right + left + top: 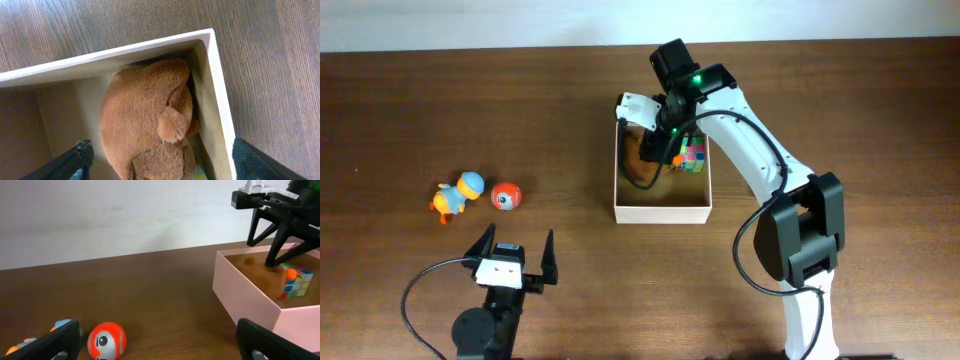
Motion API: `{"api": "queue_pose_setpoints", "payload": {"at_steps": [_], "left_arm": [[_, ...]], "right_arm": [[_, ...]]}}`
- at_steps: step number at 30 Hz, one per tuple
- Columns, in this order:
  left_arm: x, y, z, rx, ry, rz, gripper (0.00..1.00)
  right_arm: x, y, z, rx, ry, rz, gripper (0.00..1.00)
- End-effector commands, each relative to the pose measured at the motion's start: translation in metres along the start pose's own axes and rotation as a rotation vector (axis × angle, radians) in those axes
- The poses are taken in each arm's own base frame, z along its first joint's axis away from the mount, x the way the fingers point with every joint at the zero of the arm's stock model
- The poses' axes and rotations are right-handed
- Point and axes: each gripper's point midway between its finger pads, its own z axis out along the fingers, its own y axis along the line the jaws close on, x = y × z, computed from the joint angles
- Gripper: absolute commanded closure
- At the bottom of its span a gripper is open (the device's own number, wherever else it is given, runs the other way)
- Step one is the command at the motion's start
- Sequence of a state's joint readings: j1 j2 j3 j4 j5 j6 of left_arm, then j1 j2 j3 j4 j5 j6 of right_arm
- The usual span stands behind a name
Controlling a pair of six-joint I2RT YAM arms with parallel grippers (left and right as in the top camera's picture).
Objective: Pack container
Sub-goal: 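Lower the plush into the box and open the right gripper, then raise the right gripper and move it over the green spiky ball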
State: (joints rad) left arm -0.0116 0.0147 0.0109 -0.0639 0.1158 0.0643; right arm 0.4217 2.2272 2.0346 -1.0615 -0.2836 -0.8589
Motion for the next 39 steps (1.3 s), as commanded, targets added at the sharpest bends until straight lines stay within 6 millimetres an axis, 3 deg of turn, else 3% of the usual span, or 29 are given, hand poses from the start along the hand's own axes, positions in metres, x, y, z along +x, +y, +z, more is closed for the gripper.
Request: {"api": "queue_pose_setpoints", "payload": {"at_steps": [1, 3, 8, 13, 17, 20, 23, 27, 30, 34, 36, 39], "left_arm": [[0.000, 0.001, 0.000, -0.005, -0.001, 0.020, 0.01], [0.000, 0.001, 0.000, -0.005, -0.001, 0.019, 0.01], [0.000, 0.001, 0.000, -0.005, -0.001, 0.019, 0.01], [0.000, 0.001, 0.000, -0.005, -0.001, 0.019, 0.01], [0.000, 0.001, 0.000, -0.005, -0.001, 0.019, 0.01], [0.000, 0.001, 0.000, -0.005, -0.001, 0.019, 0.01], [0.000, 0.001, 0.000, -0.005, -0.001, 0.019, 0.01], [0.000, 0.001, 0.000, -0.005, -0.001, 0.019, 0.01], [0.000, 0.001, 0.000, -0.005, -0.001, 0.019, 0.01], [0.000, 0.001, 0.000, -0.005, -0.001, 0.019, 0.01], [0.000, 0.001, 0.000, -0.005, -0.001, 0.019, 0.01], [0.000, 0.001, 0.000, -0.005, -0.001, 0.019, 0.01]], "right_arm": [[-0.005, 0.002, 0.001, -0.012, -0.017, -0.001, 0.05], [-0.006, 0.002, 0.000, -0.008, -0.020, -0.002, 0.00], [-0.020, -0.006, -0.022, 0.033, -0.062, 0.113, 0.01], [-0.040, -0.004, -0.076, 0.065, -0.101, 0.180, 0.01], [-0.042, 0.015, -0.125, 0.051, -0.085, 0.190, 0.01], [-0.035, 0.033, -0.150, 0.019, -0.051, 0.203, 0.01], [-0.028, 0.045, -0.155, -0.017, -0.020, 0.217, 0.01], [-0.027, 0.045, -0.155, -0.013, -0.013, 0.273, 0.01], [-0.010, 0.029, -0.157, 0.075, 0.046, 0.492, 0.01], [0.052, -0.017, -0.178, 0.420, 0.177, 0.984, 0.01], [0.079, -0.025, -0.190, 0.511, 0.210, 1.164, 0.01], [0.099, -0.029, -0.193, 0.506, 0.225, 1.269, 0.01]]}}
